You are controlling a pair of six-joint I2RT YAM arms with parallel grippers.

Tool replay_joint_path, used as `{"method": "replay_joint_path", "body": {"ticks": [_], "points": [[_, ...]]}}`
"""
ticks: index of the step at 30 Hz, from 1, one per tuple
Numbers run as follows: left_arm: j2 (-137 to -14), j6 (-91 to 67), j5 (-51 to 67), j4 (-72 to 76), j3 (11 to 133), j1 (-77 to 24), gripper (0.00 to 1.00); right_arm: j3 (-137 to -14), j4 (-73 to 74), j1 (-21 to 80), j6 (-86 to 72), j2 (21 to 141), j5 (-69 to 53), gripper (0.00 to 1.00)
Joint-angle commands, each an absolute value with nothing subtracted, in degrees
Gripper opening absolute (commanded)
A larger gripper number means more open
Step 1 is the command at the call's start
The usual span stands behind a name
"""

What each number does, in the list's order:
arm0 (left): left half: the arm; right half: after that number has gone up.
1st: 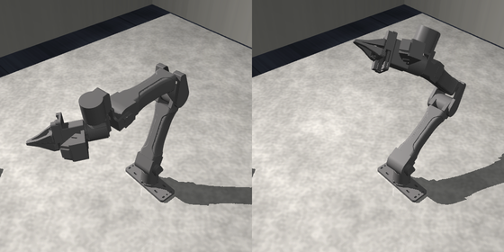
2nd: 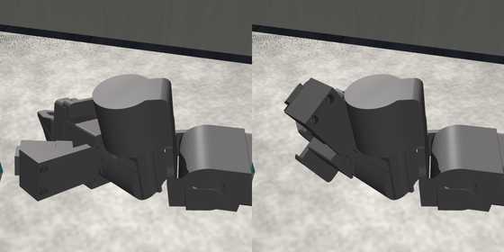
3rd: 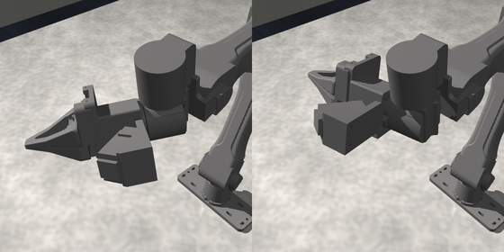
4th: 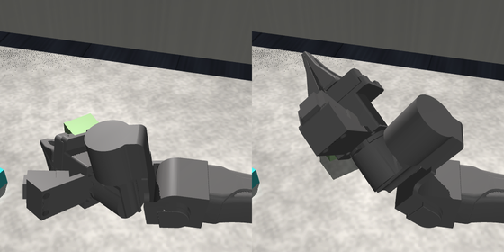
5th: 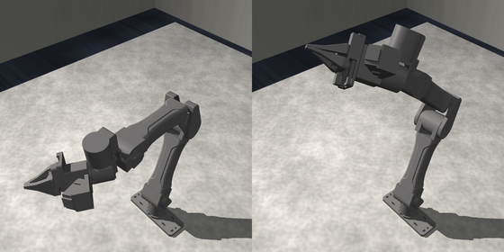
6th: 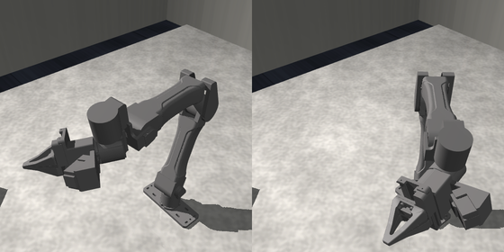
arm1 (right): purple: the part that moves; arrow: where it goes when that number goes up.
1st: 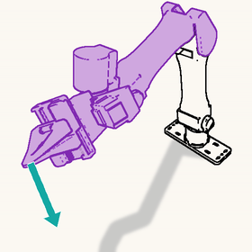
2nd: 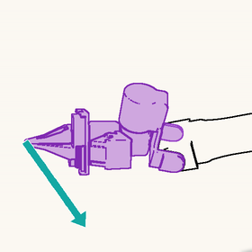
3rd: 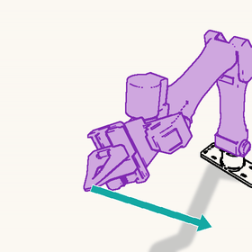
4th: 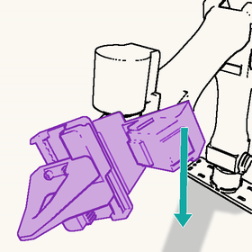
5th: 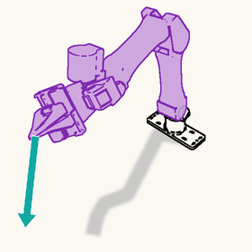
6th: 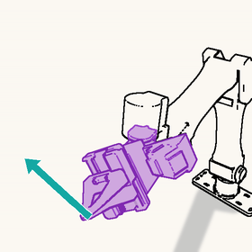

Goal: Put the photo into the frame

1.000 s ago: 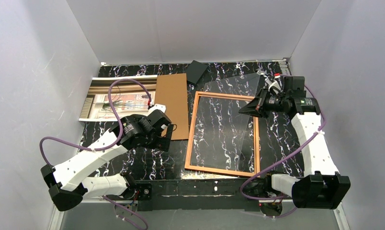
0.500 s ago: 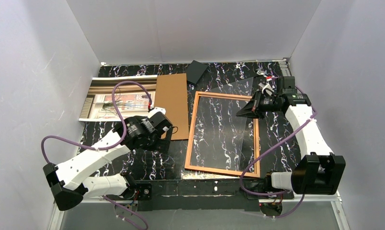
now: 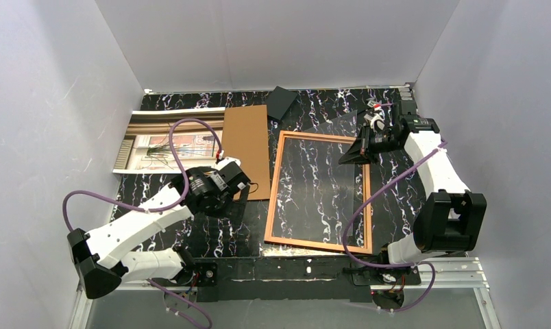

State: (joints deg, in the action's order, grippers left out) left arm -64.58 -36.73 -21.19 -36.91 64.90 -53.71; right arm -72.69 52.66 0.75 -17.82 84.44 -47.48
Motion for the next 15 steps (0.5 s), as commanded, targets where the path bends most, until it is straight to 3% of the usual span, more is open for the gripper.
{"method": "replay_joint_path", "body": {"ticks": [1, 15], "points": [[-65.6, -37.4, -20.8, -41.3, 63.2, -53.5, 0.95, -76.3, 55.5, 0.6, -13.5, 85.6, -49.9, 0.01], [-66.9, -37.8, -19.4, -40.3, 62.1, -53.5, 0.93, -78.6, 56.9, 0.6, -11.8, 86.6, -47.5, 0.01]]}}
